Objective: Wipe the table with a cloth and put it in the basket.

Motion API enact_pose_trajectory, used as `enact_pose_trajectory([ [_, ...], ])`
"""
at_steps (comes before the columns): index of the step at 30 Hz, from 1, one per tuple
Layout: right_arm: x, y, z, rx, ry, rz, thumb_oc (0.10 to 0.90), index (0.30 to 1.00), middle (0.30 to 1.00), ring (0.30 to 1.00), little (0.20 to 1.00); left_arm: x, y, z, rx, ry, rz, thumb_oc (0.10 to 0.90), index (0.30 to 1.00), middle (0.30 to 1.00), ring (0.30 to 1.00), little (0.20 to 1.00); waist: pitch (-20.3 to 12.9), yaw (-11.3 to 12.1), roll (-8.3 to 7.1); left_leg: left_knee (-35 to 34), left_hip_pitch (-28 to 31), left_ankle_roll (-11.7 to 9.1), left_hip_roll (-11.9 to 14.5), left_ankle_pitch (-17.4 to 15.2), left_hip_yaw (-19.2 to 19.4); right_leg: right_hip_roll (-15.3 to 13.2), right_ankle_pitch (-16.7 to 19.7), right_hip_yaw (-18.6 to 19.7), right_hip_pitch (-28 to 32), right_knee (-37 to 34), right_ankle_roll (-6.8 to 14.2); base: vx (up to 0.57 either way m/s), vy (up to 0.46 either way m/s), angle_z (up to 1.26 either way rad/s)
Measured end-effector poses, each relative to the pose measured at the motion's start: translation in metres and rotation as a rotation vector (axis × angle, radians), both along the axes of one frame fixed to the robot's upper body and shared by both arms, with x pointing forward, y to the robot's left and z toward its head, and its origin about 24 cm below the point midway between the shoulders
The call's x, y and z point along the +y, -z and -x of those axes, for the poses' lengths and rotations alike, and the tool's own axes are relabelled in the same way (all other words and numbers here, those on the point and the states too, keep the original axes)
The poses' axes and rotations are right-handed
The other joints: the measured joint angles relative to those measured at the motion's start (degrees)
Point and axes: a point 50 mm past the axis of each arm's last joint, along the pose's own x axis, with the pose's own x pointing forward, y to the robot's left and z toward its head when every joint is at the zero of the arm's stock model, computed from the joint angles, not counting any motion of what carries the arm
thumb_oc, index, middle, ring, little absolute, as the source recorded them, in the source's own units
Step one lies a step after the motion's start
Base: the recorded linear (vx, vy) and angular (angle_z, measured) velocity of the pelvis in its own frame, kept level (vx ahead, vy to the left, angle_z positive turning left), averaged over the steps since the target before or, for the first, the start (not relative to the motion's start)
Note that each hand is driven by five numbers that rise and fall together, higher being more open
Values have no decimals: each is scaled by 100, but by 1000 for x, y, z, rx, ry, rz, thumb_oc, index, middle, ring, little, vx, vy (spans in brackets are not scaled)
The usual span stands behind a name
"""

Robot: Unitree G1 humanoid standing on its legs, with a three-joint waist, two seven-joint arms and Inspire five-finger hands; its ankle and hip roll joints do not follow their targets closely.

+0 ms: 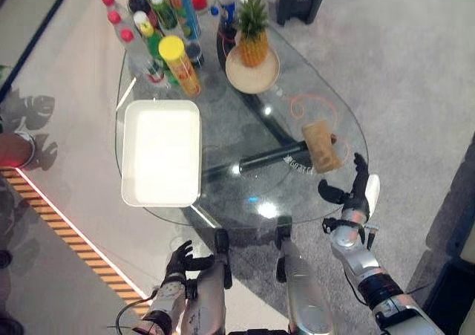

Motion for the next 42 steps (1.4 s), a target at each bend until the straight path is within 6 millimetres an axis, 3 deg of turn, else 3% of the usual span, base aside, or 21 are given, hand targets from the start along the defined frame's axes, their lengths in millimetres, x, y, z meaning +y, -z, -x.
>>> enact_pose_trajectory([
  [7, 2, -23, -14, -70, 36, 4, 800, 900, 900, 900, 900, -8, -9, -12, -57, 32, 8, 800, 900, 900, 900, 900, 72, 16, 15, 312, -451, 46, -56, -28, -3, -70, -2, 29, -442, 277, 5, -21, 35, 1],
  [9, 1, -37, -22, -113, 48, 2, 800, 900, 900, 900, 900, -13, -15, -20, -86, 52, 12, 800, 900, 900, 900, 900, 127, 25, 40, 476, -727, 58, -78, -36, -5, -99, -4, 51, -687, 392, 9, -1, 34, 2],
  [22, 5, -75, -37, -234, 73, -13, 800, 900, 900, 900, 900, -17, -32, -42, -159, 20, 25, 800, 900, 900, 900, 900, 152, 183, 80, 970, -1701, 90, -104, -56, -28, -147, -50, 108, -1628, 844, 18, 2, 44, 1],
  [29, 1, -105, -48, -311, 107, -18, 800, 900, 900, 900, 900, -20, -42, -52, -202, 21, 24, 800, 900, 900, 900, 900, 159, 189, 94, 1166, -2178, 102, -145, -59, -45, -191, -48, 130, -2094, 1016, 20, 20, 41, 2],
  [42, -4, -135, -58, -380, 155, -52, 800, 900, 900, 900, 900, -17, -55, -65, -261, 8, 40, 800, 900, 900, 900, 900, 162, 237, 104, 1483, -2805, 114, -149, -70, -119, -205, -147, 124, -2720, 1403, 29, 8, 1, 0],
])
